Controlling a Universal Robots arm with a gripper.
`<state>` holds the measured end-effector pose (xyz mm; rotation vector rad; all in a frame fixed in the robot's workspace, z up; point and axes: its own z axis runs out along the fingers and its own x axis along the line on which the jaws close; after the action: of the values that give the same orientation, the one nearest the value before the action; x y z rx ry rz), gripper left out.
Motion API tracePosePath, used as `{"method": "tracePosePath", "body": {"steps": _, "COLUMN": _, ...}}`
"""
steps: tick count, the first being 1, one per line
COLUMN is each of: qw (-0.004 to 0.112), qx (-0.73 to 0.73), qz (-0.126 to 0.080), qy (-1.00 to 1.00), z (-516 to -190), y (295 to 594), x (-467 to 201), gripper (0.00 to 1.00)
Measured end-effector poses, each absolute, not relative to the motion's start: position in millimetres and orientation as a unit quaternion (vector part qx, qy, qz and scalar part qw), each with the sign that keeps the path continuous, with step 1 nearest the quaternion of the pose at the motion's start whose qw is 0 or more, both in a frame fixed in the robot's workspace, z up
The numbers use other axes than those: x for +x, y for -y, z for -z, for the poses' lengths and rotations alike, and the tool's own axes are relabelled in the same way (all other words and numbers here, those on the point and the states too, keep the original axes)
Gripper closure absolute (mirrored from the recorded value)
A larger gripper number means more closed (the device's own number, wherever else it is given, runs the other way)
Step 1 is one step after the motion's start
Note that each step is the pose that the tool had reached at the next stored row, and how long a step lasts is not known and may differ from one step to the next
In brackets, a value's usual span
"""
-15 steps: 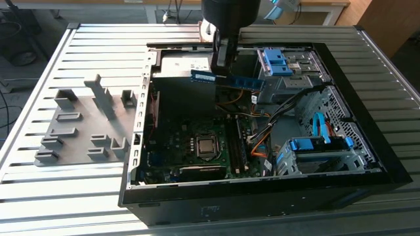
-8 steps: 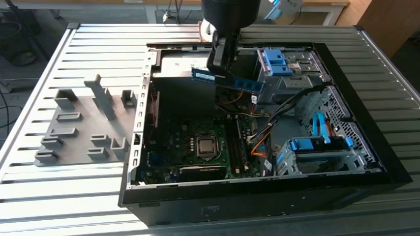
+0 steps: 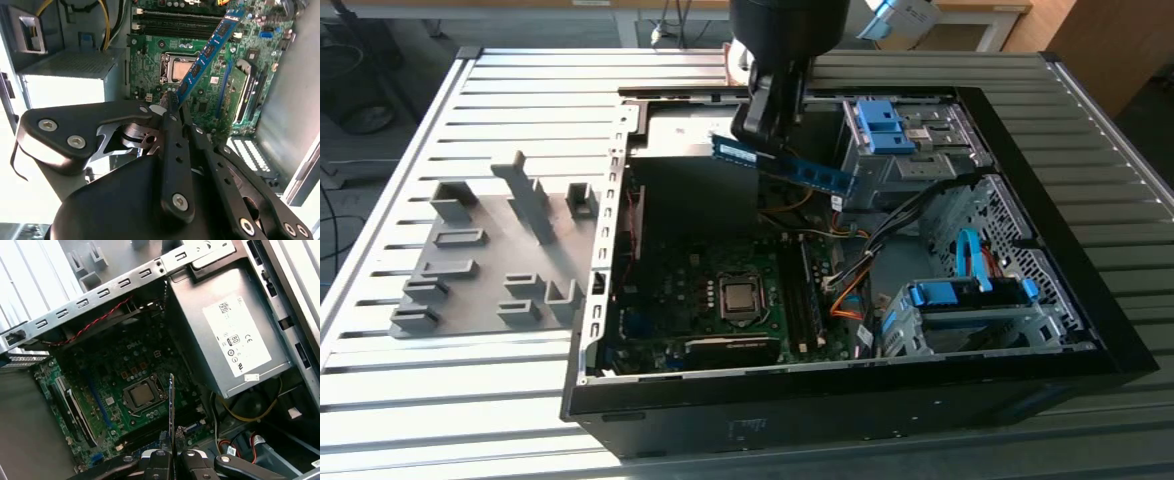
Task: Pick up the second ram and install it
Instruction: 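Insert the second ram into the second slot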
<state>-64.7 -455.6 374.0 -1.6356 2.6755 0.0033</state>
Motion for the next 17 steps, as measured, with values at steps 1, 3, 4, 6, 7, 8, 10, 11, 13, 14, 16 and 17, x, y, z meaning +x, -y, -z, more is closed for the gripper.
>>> {"method": "tracePosePath", "body": {"steps": 1, "qw": 0.003, "qx": -0.516, "qz": -0.001, "qy": -0.857, "z": -374.0, "y": 455.6, "x": -64.7, "gripper": 0.86}}
{"method": "tracePosePath", "body": {"steps": 3, "qw": 0.003, "qx": -0.503, "qz": -0.001, "qy": -0.864, "z": -373.9, "y": 455.6, "x": -64.7, "gripper": 0.86}}
{"method": "tracePosePath", "body": {"steps": 4, "qw": 0.003, "qx": -0.497, "qz": -0.001, "qy": -0.868, "z": -373.9, "y": 455.6, "x": -64.7, "gripper": 0.86}}
{"method": "tracePosePath", "body": {"steps": 6, "qw": 0.003, "qx": -0.485, "qz": -0.001, "qy": -0.875, "z": -373.9, "y": 455.5, "x": -64.7, "gripper": 0.86}}
{"method": "tracePosePath", "body": {"steps": 7, "qw": 0.003, "qx": -0.479, "qz": -0.001, "qy": -0.878, "z": -373.8, "y": 455.6, "x": -64.7, "gripper": 0.86}}
{"method": "tracePosePath", "body": {"steps": 8, "qw": 0.003, "qx": -0.473, "qz": -0.001, "qy": -0.881, "z": -373.8, "y": 455.5, "x": -64.7, "gripper": 0.86}}
{"method": "tracePosePath", "body": {"steps": 10, "qw": 0.003, "qx": -0.46, "qz": -0.001, "qy": -0.888, "z": -373.8, "y": 455.5, "x": -64.7, "gripper": 0.86}}
{"method": "tracePosePath", "body": {"steps": 11, "qw": 0.003, "qx": -0.454, "qz": -0.001, "qy": -0.891, "z": -373.8, "y": 455.5, "x": -64.7, "gripper": 0.86}}
{"method": "tracePosePath", "body": {"steps": 13, "qw": 0.003, "qx": -0.441, "qz": -0.001, "qy": -0.897, "z": -373.8, "y": 455.5, "x": -64.7, "gripper": 0.86}}
{"method": "tracePosePath", "body": {"steps": 14, "qw": 0.003, "qx": -0.435, "qz": -0.001, "qy": -0.9, "z": -373.8, "y": 455.5, "x": -64.7, "gripper": 0.86}}
{"method": "tracePosePath", "body": {"steps": 16, "qw": 0.003, "qx": -0.427, "qz": -0.001, "qy": -0.904, "z": -373.7, "y": 455.5, "x": -64.6, "gripper": 0.86}}
{"method": "tracePosePath", "body": {"steps": 17, "qw": 0.003, "qx": -0.427, "qz": -0.001, "qy": -0.904, "z": -373.8, "y": 455.5, "x": -64.6, "gripper": 0.86}}
